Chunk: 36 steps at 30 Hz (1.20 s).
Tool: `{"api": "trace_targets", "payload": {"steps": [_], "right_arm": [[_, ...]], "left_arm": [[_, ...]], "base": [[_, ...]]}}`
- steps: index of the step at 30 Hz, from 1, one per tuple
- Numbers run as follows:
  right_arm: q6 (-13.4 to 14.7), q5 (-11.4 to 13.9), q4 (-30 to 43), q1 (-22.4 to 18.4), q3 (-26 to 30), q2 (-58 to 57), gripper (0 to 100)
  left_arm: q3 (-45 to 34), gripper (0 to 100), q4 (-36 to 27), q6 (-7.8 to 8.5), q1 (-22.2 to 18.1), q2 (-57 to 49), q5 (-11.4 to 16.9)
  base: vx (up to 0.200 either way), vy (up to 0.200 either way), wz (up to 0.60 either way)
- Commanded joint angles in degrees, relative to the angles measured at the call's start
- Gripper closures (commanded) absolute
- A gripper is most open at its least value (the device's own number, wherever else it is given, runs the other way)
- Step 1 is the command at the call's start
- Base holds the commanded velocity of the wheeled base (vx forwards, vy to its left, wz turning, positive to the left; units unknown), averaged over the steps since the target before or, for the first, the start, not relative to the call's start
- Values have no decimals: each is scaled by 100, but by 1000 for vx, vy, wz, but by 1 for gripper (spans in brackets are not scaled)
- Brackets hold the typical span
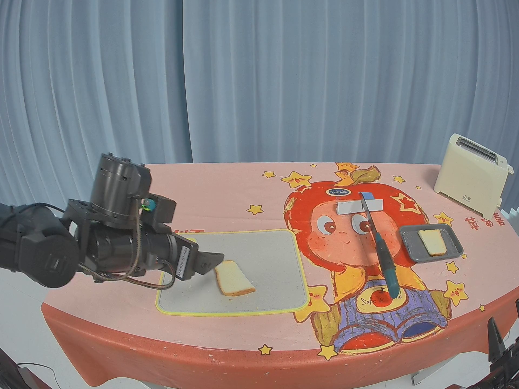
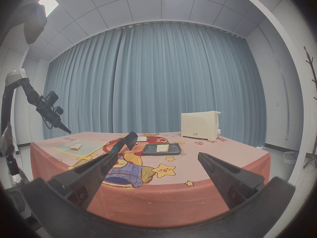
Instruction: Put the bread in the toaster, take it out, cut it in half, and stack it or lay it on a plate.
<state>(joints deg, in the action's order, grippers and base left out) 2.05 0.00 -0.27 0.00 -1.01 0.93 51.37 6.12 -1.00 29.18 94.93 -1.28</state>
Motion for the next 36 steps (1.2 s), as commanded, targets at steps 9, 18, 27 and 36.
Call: {"api": "trace_targets", "payload": {"steps": [9,18,27,36], "right_arm": [[-3,0,0,0,101,-93,0],[-3,0,0,0,101,-93,0],[-3,0,0,0,101,-93,0],[-3,0,0,0,101,-93,0]], "left_arm": [[84,0,645,3,210,1028,-180],[-57,0,645,-14,193,993,-698],[-57,0,627,-14,167,1010,-804],[-39,0,619,-23,149,1186,-830]], "base": [[0,0,0],[0,0,0],[0,0,0],[0,0,0]]}}
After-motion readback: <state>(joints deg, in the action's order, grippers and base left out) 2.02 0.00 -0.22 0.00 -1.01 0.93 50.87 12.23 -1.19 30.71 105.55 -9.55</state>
